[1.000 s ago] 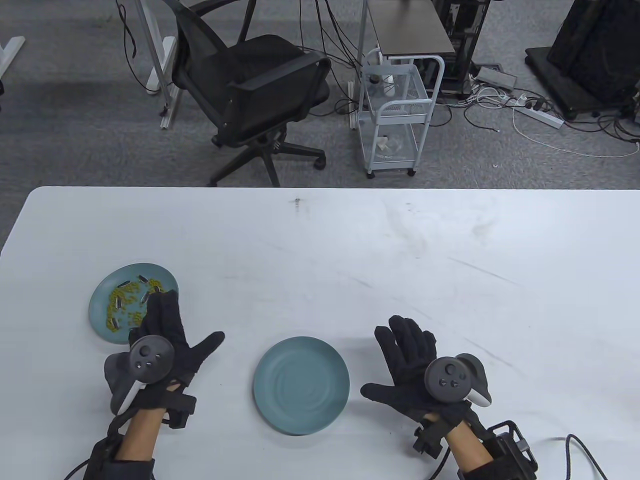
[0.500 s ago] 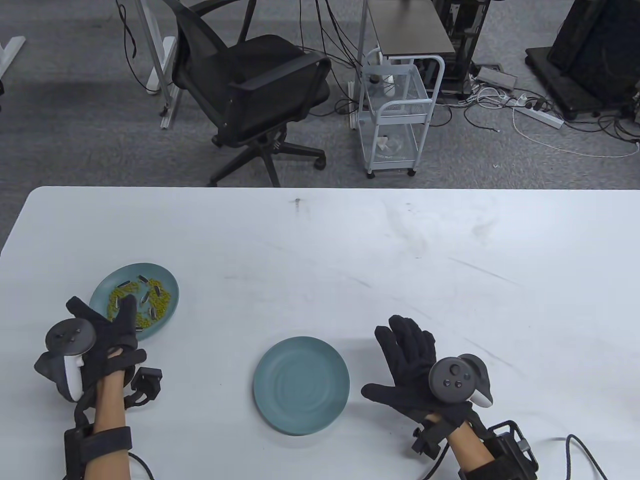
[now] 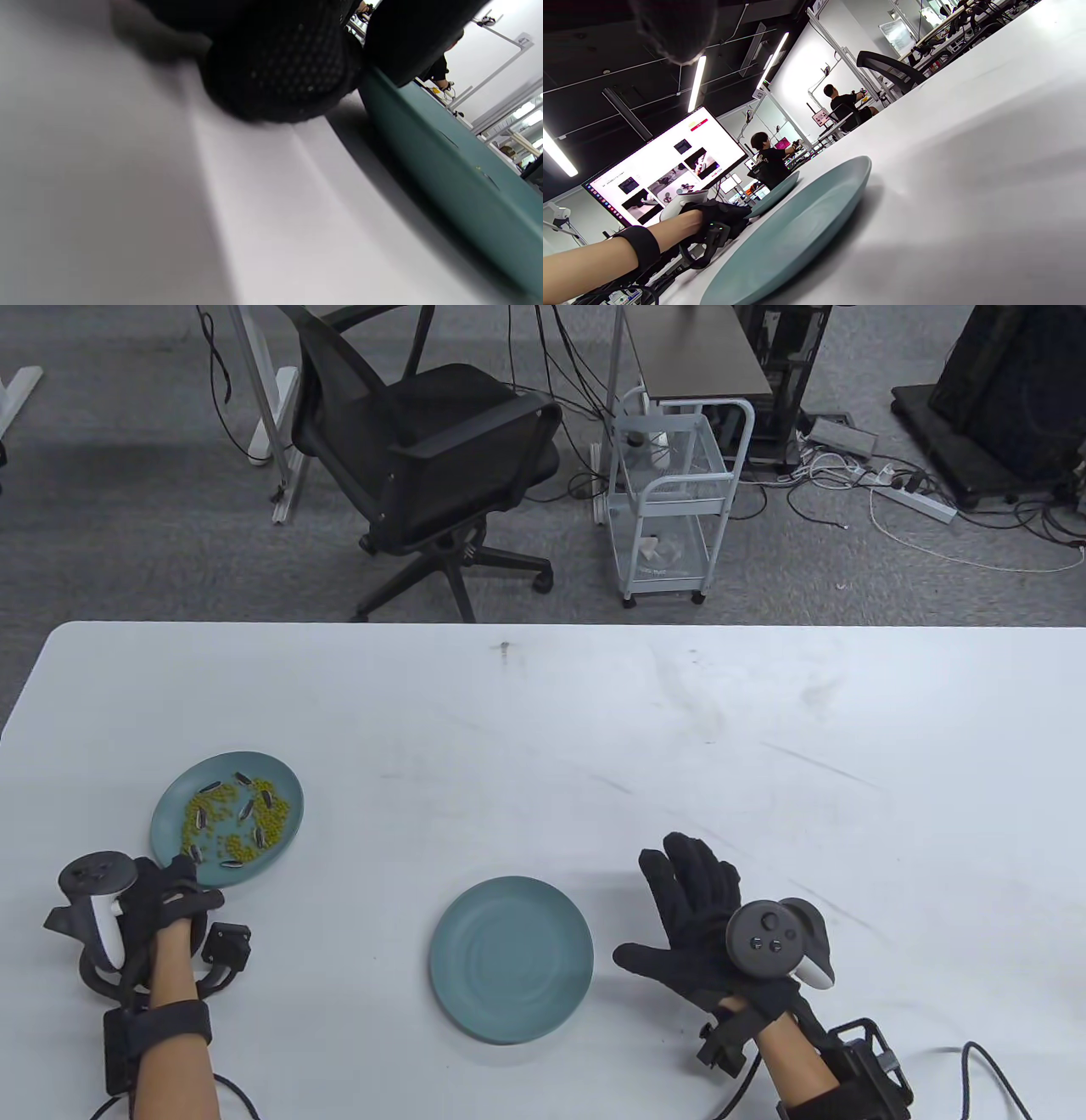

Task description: Pick sunflower seeds with hand pinch into plate

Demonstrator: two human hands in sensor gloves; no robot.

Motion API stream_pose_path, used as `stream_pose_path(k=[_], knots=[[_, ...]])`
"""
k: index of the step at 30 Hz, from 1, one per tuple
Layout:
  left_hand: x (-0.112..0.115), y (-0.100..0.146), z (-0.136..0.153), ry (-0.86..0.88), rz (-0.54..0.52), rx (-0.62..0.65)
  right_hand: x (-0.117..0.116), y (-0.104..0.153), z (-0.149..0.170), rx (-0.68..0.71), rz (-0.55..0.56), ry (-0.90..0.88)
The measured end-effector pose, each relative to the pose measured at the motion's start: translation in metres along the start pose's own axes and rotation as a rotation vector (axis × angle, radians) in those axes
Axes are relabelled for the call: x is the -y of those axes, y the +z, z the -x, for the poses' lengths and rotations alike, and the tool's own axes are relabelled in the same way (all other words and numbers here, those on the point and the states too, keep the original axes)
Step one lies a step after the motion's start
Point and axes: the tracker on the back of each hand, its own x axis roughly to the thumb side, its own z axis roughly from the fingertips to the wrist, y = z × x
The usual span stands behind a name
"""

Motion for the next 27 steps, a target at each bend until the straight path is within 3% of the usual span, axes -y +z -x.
stream_pose_path(k=[9, 12, 21, 27], knots=[[0.002, -0.004, 0.0, 0.134, 0.087, 0.037, 0.0, -0.001, -0.001, -0.009, 0.018, 0.003], [0.004, 0.0, -0.004, 0.224, 0.039, 0.072, 0.0, 0.0, -0.002, -0.006, 0.018, -0.007], [0.01, -0.003, 0.002, 0.37, 0.131, 0.079, -0.001, 0.002, 0.0, -0.021, 0.022, -0.043], [0.011, -0.003, 0.002, 0.512, 0.19, 0.152, 0.0, 0.002, 0.0, -0.031, 0.024, -0.056]])
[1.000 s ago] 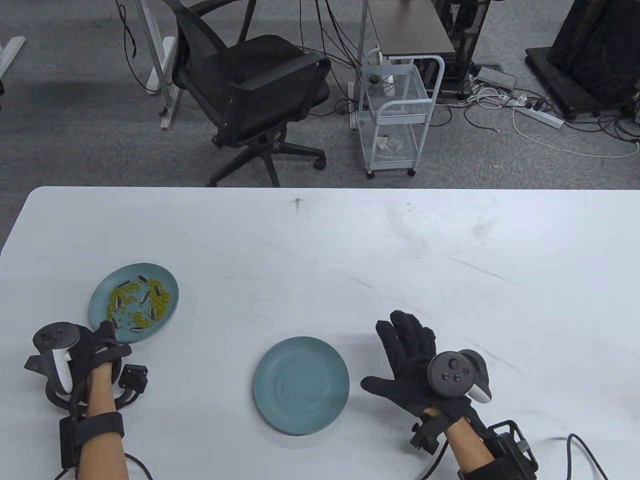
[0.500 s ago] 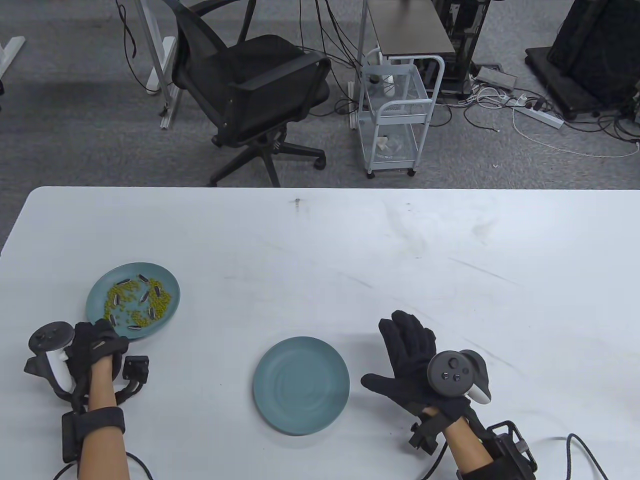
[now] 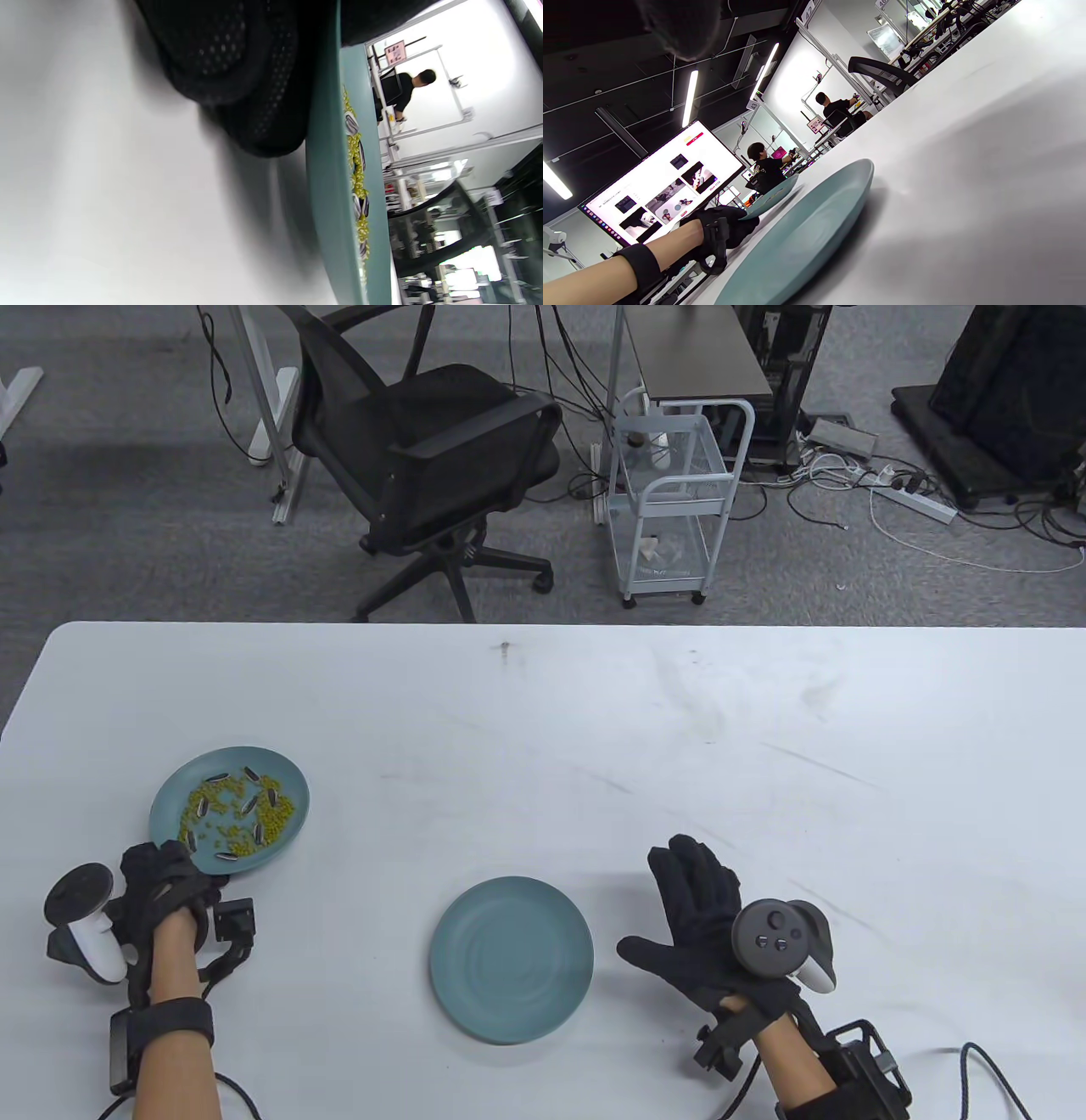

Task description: Pick sunflower seeds with hand pinch into plate

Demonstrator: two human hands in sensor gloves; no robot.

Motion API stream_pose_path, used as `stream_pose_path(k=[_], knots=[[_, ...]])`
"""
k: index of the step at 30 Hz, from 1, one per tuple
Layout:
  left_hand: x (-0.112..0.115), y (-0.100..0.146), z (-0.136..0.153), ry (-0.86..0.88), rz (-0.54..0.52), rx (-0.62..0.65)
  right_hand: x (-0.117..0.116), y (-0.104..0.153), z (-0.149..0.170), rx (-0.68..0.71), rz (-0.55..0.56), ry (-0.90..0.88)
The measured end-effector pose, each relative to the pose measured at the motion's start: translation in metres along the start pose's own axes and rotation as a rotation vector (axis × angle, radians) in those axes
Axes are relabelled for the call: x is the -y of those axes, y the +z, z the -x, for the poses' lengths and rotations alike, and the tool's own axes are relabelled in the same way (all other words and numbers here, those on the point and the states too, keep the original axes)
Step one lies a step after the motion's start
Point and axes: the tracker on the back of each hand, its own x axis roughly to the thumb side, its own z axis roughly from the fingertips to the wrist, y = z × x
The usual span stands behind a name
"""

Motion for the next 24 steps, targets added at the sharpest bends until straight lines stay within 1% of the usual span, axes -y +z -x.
stream_pose_path(k=[3, 5, 8, 11, 12, 14, 19, 22, 24], knots=[[0.0, 0.002, -0.009, 0.093, 0.068, 0.058, 0.0, 0.0, 0.0, -0.001, -0.001, -0.007], [0.0, 0.005, -0.015, 0.121, 0.11, 0.088, -0.001, 0.0, -0.001, -0.001, -0.003, -0.014], [0.003, 0.011, -0.022, 0.12, 0.125, 0.126, -0.001, 0.0, -0.001, 0.005, -0.014, -0.034], [0.01, 0.018, -0.029, 0.177, 0.196, 0.165, -0.001, 0.0, -0.002, 0.01, -0.012, -0.047], [0.014, 0.022, -0.034, 0.203, 0.237, 0.18, -0.001, 0.0, -0.002, 0.011, -0.01, -0.048], [0.021, 0.029, -0.041, 0.2, 0.315, 0.212, -0.001, 0.0, -0.002, 0.014, -0.005, -0.048], [0.039, 0.052, -0.057, 0.11, 0.373, 0.274, 0.0, 0.001, -0.002, 0.013, -0.003, -0.049], [0.054, 0.068, -0.064, 0.086, 0.462, 0.307, 0.0, 0.001, -0.002, 0.013, -0.003, -0.05], [0.066, 0.081, -0.068, 0.097, 0.557, 0.335, 0.0, 0.001, -0.002, 0.013, -0.001, -0.05]])
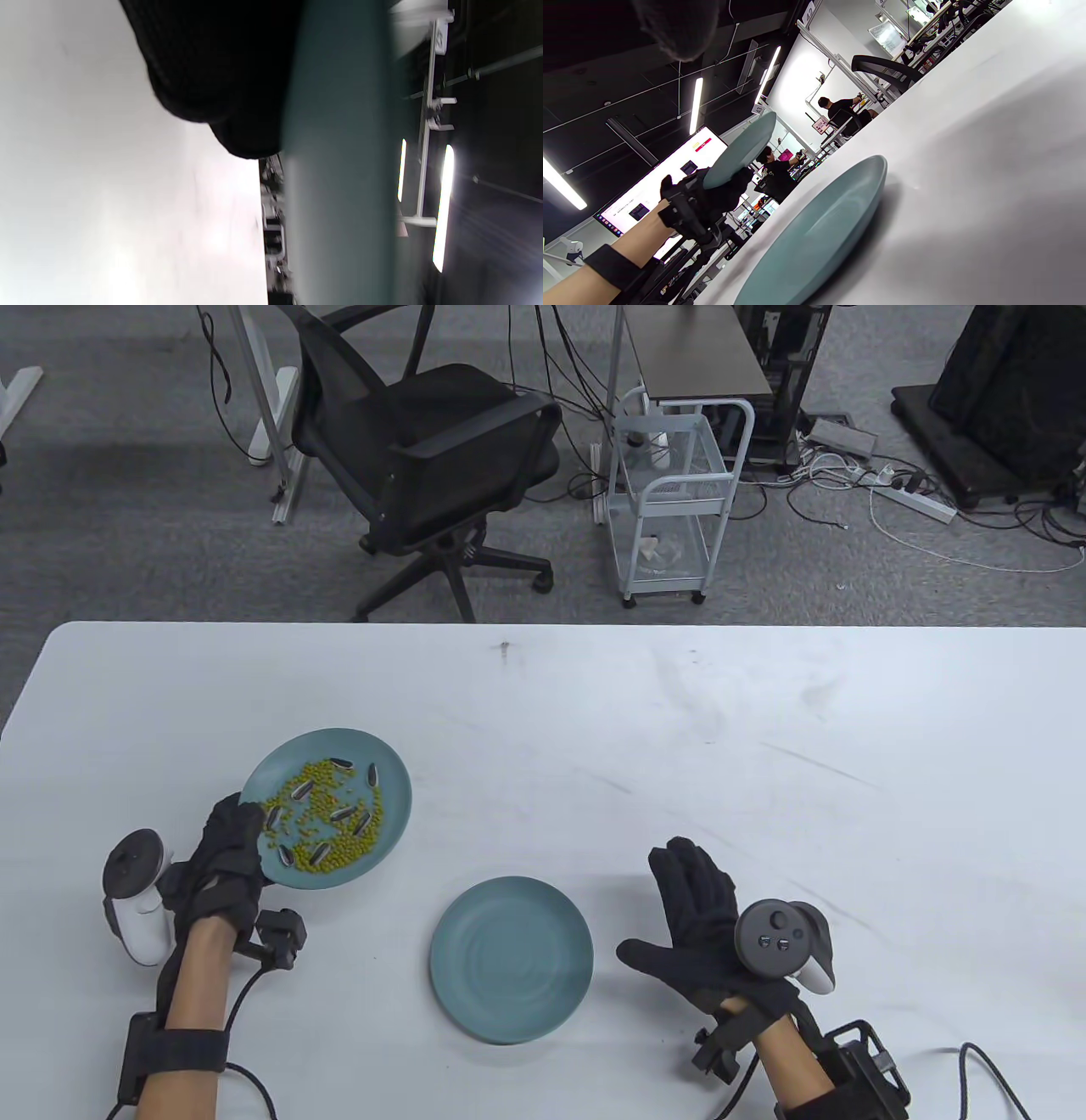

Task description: Pick sunflower seeds with hand pinch into plate

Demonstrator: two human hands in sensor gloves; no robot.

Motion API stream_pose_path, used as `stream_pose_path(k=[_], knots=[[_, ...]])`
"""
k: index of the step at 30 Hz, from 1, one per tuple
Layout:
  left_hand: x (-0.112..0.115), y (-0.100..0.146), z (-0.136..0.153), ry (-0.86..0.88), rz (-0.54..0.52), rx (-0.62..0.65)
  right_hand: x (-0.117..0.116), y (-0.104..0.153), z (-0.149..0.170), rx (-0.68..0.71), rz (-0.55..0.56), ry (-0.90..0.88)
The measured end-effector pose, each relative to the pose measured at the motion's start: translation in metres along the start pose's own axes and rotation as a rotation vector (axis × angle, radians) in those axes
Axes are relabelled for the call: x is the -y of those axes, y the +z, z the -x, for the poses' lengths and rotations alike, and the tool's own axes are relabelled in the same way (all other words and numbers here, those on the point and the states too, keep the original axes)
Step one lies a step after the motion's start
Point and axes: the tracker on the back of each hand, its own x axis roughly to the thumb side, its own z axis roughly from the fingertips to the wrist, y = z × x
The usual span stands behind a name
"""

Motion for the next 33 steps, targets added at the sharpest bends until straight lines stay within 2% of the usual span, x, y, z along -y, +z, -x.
stream_pose_path(k=[6, 12, 19, 22, 30, 33], knots=[[0.039, 0.02, -0.003, -0.103, 0.158, 0.027, -0.002, 0.0, 0.002, -0.001, -0.022, -0.009], [0.074, 0.033, 0.034, -0.053, 0.204, -0.025, -0.004, 0.0, 0.005, -0.025, -0.034, -0.014], [0.076, 0.033, 0.036, -0.051, 0.208, -0.017, 0.001, -0.002, -0.016, 0.004, -0.038, -0.059], [0.077, 0.032, 0.036, -0.047, 0.211, -0.02, 0.004, -0.009, -0.031, 0.038, -0.01, -0.005], [0.079, 0.032, 0.038, -0.063, 0.209, -0.021, -0.002, -0.049, -0.088, 0.124, 0.015, 0.135], [0.079, 0.032, 0.038, -0.061, 0.208, -0.018, -0.012, -0.069, -0.11, 0.145, -0.024, 0.192]])
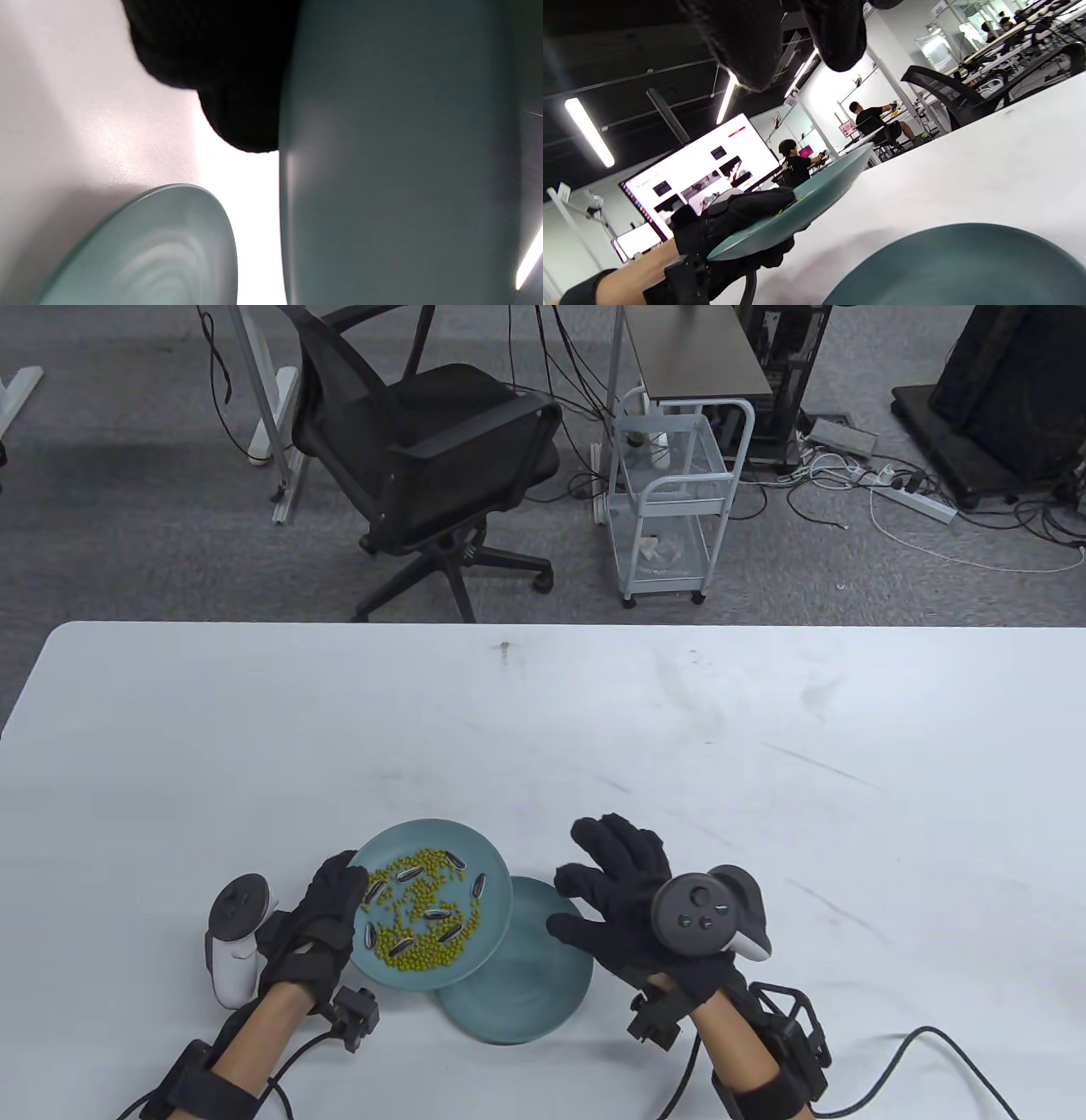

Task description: Pick sunflower seeds with hand pinch into plate

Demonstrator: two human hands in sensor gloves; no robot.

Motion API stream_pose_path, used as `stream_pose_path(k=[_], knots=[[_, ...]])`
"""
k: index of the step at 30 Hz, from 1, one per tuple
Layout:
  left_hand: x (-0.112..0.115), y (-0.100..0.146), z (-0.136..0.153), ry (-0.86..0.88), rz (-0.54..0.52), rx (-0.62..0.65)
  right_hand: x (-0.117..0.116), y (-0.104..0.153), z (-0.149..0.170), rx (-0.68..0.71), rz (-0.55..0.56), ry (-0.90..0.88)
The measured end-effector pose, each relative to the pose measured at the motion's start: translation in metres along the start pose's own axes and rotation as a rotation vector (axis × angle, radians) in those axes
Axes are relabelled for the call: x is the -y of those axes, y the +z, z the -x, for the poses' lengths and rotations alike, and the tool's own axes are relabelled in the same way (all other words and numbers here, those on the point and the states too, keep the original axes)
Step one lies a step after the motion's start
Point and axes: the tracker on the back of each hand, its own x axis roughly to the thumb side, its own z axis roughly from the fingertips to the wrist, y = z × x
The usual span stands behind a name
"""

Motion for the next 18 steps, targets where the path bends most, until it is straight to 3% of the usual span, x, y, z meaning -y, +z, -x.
stream_pose_path(k=[11, 18], knots=[[0.002, 0.001, 0.002, -0.015, -0.008, 0.005, -0.037, -0.081, -0.063, 0.116, -0.058, 0.156], [0.006, 0.0, 0.004, -0.011, -0.012, -0.003, -0.061, -0.097, -0.061, 0.078, -0.165, 0.295]])
